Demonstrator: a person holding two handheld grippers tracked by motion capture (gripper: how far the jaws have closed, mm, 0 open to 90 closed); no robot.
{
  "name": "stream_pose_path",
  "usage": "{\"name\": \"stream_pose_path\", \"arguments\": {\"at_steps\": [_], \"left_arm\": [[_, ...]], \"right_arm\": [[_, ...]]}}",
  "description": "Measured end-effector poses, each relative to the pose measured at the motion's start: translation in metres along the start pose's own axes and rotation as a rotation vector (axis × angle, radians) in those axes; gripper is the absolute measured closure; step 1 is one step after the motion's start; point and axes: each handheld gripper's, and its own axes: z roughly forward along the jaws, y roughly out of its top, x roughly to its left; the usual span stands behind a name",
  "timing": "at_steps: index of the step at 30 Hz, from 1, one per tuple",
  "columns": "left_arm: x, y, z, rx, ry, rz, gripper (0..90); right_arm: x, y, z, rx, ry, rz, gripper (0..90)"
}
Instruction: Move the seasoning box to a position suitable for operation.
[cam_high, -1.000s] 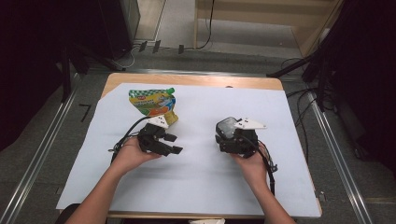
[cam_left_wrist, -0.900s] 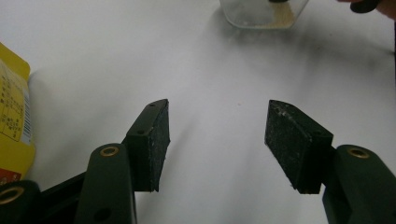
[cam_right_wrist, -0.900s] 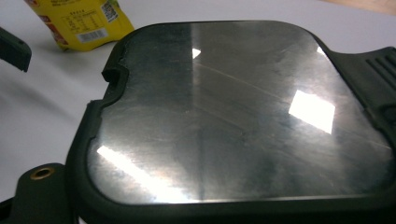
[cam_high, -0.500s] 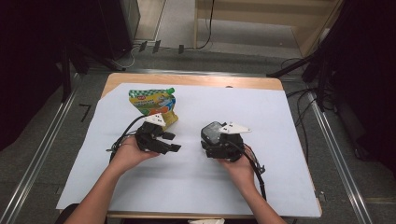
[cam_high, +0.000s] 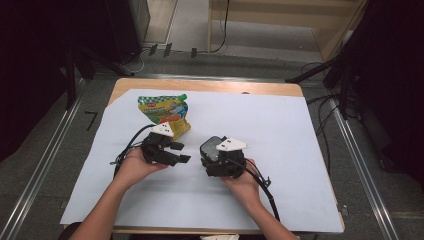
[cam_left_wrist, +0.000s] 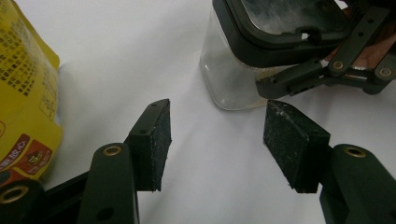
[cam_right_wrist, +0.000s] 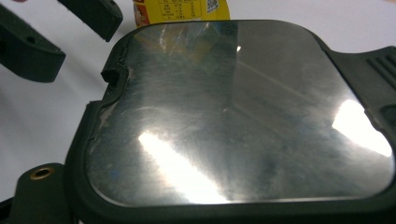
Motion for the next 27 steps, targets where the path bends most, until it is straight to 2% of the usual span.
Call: {"name": "stream_pose_path", "arguments": {"at_steps": [3, 6, 8, 9, 12, 15, 18, 19, 20, 21, 24, 27], "left_arm": [[-0.002, 0.0, 0.002, 0.001, -0.003, 0.005, 43.0], [-0.003, 0.001, 0.004, -0.002, -0.006, 0.008, 43.5], [-0.003, 0.002, 0.005, -0.004, -0.009, 0.009, 44.1], [-0.004, 0.003, 0.006, 0.002, -0.011, 0.011, 44.3], [-0.004, 0.004, 0.007, 0.002, -0.012, 0.011, 45.0], [-0.004, 0.007, 0.008, 0.004, -0.022, 0.004, 46.7], [-0.005, 0.008, 0.009, 0.003, -0.024, 0.0, 48.1], [-0.006, 0.008, 0.009, 0.007, -0.027, 0.0, 49.0], [-0.006, 0.008, 0.009, 0.006, -0.03, -0.002, 49.0], [-0.007, 0.009, 0.009, 0.008, -0.033, -0.001, 49.8], [-0.008, 0.009, 0.01, 0.01, -0.036, -0.001, 50.8], [-0.01, 0.01, 0.01, 0.011, -0.042, 0.002, 54.0]], "right_arm": [[0.0, -0.007, -0.002, -0.015, 0.0, 0.023, 15.1], [0.001, -0.007, -0.003, -0.007, -0.002, 0.011, 15.0], [-0.001, -0.007, -0.004, -0.001, 0.012, 0.03, 13.9], [-0.003, -0.005, -0.009, 0.003, 0.036, 0.055, 13.1], [-0.004, -0.003, -0.015, 0.016, 0.041, 0.056, 13.0], [-0.009, -0.001, -0.034, 0.044, 0.069, 0.055, 13.7], [-0.012, -0.001, -0.043, 0.052, 0.092, 0.057, 14.7], [-0.014, -0.004, -0.053, 0.061, 0.107, 0.064, 18.4], [-0.014, -0.004, -0.053, 0.061, 0.107, 0.064, 18.4], [-0.016, -0.008, -0.064, 0.06, 0.117, 0.063, 21.6], [-0.02, -0.011, -0.07, 0.068, 0.117, 0.062, 25.3], [-0.031, -0.013, -0.075, 0.065, 0.108, 0.087, 32.6]]}}
